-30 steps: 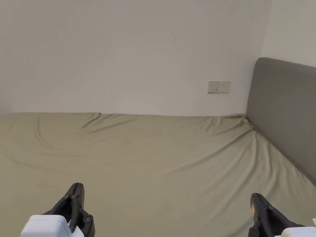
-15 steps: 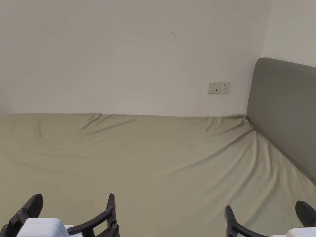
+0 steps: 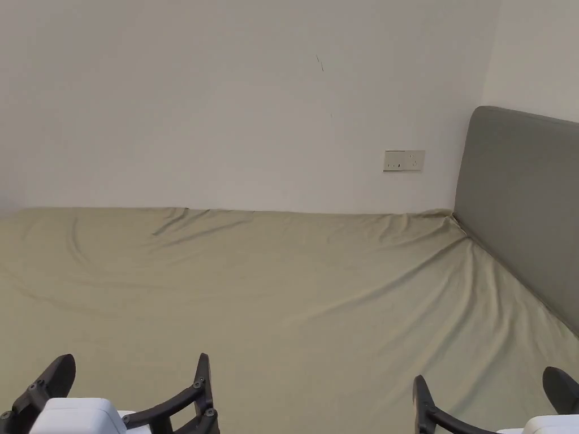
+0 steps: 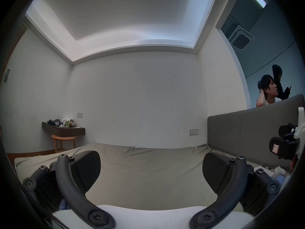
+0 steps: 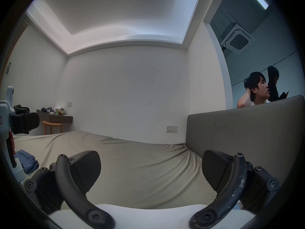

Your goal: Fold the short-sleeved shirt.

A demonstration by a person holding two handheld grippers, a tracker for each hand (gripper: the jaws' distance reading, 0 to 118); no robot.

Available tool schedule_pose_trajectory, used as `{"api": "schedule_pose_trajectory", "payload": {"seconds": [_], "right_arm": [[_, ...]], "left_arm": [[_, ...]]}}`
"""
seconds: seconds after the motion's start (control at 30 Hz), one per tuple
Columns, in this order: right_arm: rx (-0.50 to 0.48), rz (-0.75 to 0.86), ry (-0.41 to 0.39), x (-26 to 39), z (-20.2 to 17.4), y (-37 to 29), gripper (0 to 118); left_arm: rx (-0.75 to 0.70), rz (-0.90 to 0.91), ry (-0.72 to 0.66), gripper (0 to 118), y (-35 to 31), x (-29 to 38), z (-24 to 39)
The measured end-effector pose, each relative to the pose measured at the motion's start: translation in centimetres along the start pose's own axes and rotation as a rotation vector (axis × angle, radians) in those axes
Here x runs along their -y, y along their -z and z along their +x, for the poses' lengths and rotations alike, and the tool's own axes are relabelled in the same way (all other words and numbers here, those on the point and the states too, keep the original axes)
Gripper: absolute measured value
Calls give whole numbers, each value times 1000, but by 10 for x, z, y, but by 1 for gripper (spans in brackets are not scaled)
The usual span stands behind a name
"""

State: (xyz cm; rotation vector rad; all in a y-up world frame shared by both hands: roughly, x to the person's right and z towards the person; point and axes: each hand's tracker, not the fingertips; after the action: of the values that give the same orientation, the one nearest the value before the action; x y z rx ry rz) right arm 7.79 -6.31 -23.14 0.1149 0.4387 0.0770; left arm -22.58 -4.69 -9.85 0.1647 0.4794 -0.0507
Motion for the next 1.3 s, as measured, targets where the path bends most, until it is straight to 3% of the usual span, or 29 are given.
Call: {"api": "schedule_pose_trajectory", "payload": {"seconds": [1.3], "right_arm": [[8,-13,3,2,-1,-1,118]], "left_arm": [[-4,-4,0,118,-4,4,-2]]}}
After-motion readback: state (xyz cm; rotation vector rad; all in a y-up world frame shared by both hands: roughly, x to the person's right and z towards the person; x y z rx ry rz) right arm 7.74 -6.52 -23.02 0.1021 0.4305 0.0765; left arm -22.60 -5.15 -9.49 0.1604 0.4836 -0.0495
